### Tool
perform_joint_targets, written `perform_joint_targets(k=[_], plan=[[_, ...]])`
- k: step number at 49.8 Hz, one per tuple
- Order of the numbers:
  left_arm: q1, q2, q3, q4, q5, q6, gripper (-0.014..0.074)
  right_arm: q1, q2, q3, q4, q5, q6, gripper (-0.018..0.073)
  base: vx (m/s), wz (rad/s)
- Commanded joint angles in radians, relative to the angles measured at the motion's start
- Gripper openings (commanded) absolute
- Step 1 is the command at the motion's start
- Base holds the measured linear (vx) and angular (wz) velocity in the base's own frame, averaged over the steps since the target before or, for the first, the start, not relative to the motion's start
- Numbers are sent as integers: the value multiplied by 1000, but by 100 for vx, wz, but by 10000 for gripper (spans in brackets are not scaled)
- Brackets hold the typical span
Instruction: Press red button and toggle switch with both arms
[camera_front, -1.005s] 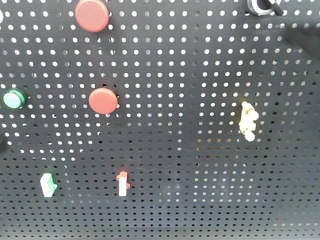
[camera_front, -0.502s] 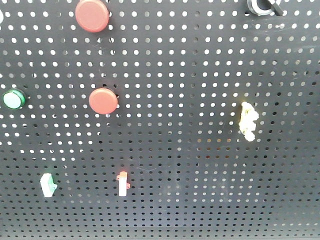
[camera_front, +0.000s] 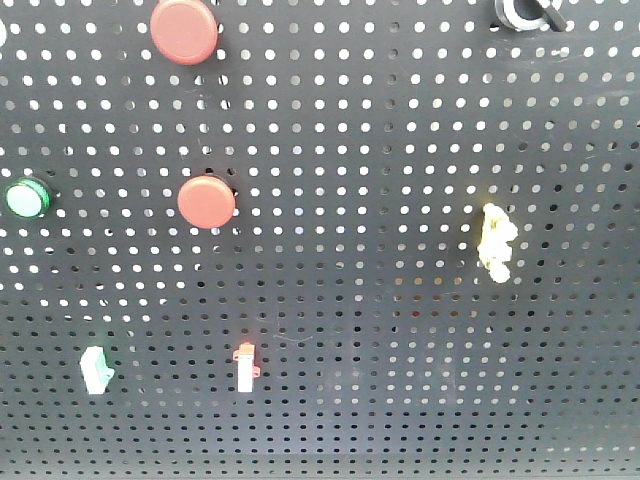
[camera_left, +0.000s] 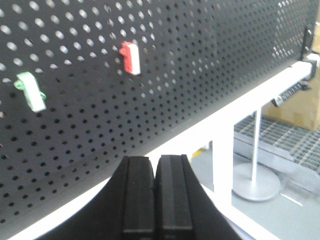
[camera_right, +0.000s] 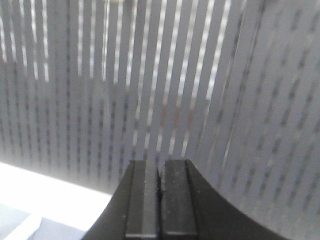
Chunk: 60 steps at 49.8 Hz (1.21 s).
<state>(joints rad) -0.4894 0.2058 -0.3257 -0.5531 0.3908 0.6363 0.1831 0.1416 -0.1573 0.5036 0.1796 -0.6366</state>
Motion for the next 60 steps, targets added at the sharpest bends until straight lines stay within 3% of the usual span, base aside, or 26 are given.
perform_joint_targets(k=[1, 5, 11, 21, 27, 33, 37, 60], plan=[[0, 6, -26, -17, -63, -7, 2, -7, 10, 2, 4, -74, -4, -3, 0, 0], [1, 6, -9, -11, -81, -6, 2, -7, 10, 19, 4, -67, -4, -3, 0, 0], [61, -19, 35, 126, -181, -18, 2, -7, 10, 37, 4, -60, -4, -3, 0, 0], [262, -112, 201, 244, -302, -197, 2, -7, 10, 48, 4, -54, -4, -3, 0, 0], [325, -193, 310, 366, -352, -366, 2, -7, 10, 48, 4, -54, -4, -3, 0, 0], [328, -237, 393, 461, -416, -522, 2, -7, 10, 48, 4, -54, -4, -3, 0, 0], [326, -233, 388, 511, -366, -567, 2, -7, 10, 48, 4, -54, -4, -3, 0, 0], [299, -233, 388, 513, -350, -571, 2, -7, 10, 48, 4, -54, -4, -3, 0, 0]])
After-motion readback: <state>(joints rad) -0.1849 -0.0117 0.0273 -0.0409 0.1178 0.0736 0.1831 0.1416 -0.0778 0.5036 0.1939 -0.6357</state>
